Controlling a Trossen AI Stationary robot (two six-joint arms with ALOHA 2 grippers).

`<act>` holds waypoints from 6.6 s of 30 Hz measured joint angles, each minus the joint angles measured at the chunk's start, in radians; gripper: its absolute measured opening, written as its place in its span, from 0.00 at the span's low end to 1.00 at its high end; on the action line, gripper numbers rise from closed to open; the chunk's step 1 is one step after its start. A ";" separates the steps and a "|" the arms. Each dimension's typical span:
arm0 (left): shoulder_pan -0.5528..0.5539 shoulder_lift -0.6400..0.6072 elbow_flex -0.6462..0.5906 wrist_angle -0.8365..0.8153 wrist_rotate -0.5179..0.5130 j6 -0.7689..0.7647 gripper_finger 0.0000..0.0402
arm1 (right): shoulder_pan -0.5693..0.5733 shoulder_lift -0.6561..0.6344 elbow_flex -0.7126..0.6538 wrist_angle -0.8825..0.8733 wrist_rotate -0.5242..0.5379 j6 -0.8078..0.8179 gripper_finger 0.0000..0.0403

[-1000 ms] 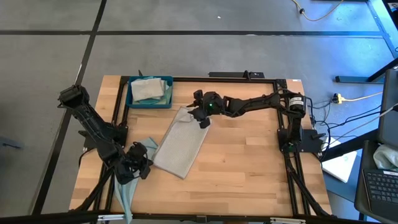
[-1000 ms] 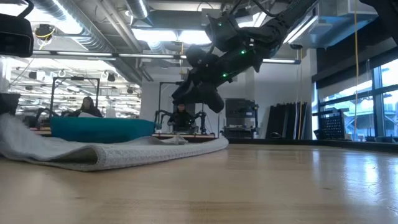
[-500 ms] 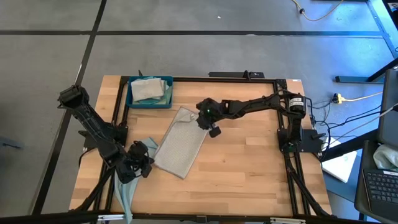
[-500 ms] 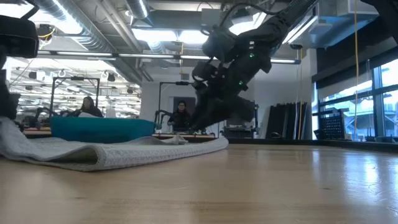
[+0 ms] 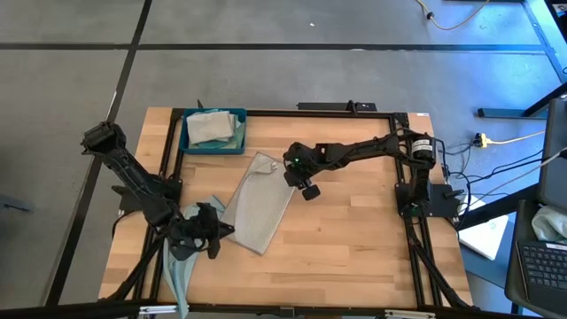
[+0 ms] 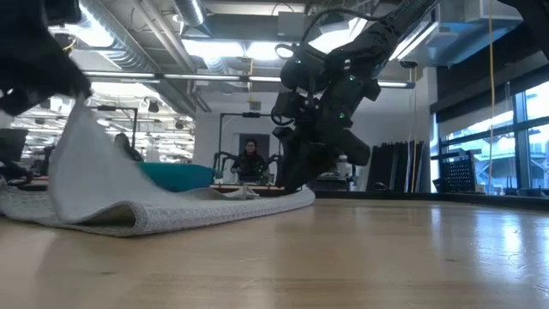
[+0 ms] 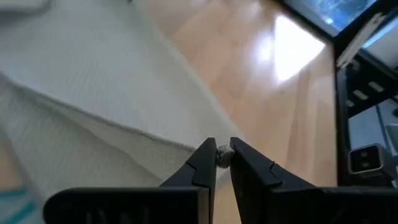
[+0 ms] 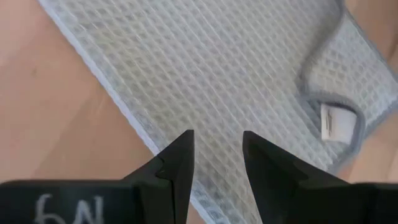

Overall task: Fold microfiber towels
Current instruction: Fold the gray towel

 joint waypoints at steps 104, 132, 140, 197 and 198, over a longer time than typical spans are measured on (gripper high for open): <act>0.422 0.454 0.056 0.966 0.299 1.046 0.44 | 0.407 -0.179 -0.154 -0.334 -0.155 0.875 0.22; 0.388 0.484 0.056 0.908 0.199 1.068 0.44 | 0.347 -0.226 -0.152 -0.744 0.395 0.807 0.22; 0.387 0.484 0.056 0.880 0.198 1.080 0.44 | 0.376 -0.438 -0.169 -0.629 0.452 0.887 0.22; 0.276 0.718 0.975 -0.495 0.518 0.683 0.44 | 0.549 -0.636 -0.864 0.666 0.475 0.651 0.39; 0.268 0.718 0.975 -0.503 0.524 0.675 0.44 | 0.549 -0.636 -0.864 0.665 0.475 0.658 0.42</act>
